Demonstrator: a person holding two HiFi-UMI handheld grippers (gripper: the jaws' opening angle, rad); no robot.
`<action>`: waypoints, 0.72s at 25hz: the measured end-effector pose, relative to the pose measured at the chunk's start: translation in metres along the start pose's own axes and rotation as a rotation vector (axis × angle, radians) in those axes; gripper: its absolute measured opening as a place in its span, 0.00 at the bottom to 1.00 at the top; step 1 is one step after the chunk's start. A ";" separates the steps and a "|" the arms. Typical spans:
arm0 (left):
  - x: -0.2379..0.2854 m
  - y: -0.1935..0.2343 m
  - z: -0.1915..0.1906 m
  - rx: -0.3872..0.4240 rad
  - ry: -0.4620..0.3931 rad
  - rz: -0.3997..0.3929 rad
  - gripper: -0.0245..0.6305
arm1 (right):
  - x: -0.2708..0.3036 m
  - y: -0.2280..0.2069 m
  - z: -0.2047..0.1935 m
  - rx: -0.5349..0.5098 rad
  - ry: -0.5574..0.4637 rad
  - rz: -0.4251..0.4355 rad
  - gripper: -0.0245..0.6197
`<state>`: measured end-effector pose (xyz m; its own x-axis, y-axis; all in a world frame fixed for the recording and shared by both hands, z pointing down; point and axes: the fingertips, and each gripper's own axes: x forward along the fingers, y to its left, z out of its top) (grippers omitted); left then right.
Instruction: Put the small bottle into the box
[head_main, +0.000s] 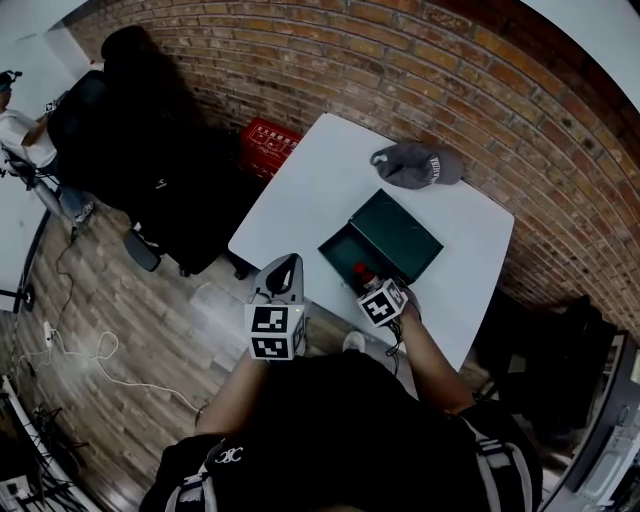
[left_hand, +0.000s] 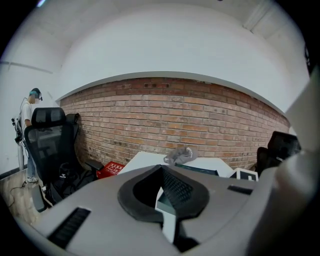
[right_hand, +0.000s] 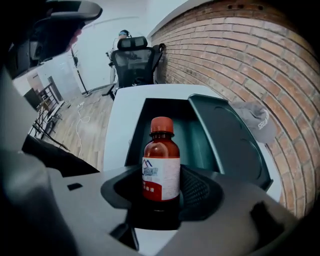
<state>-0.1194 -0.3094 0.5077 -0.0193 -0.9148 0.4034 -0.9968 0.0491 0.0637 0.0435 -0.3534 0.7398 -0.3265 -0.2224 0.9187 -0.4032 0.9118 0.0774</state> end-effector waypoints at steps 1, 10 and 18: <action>0.000 0.001 -0.001 0.000 0.002 0.002 0.05 | 0.002 0.001 0.000 -0.011 0.005 -0.001 0.39; -0.001 0.007 -0.008 0.010 0.020 0.010 0.05 | 0.019 -0.001 -0.011 -0.026 0.144 0.011 0.39; 0.001 0.005 -0.010 0.029 0.037 -0.021 0.05 | 0.025 0.002 -0.018 -0.016 0.279 0.030 0.39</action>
<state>-0.1240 -0.3057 0.5180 0.0037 -0.9001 0.4356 -0.9987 0.0184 0.0465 0.0493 -0.3508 0.7700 -0.0889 -0.0935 0.9916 -0.3826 0.9224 0.0527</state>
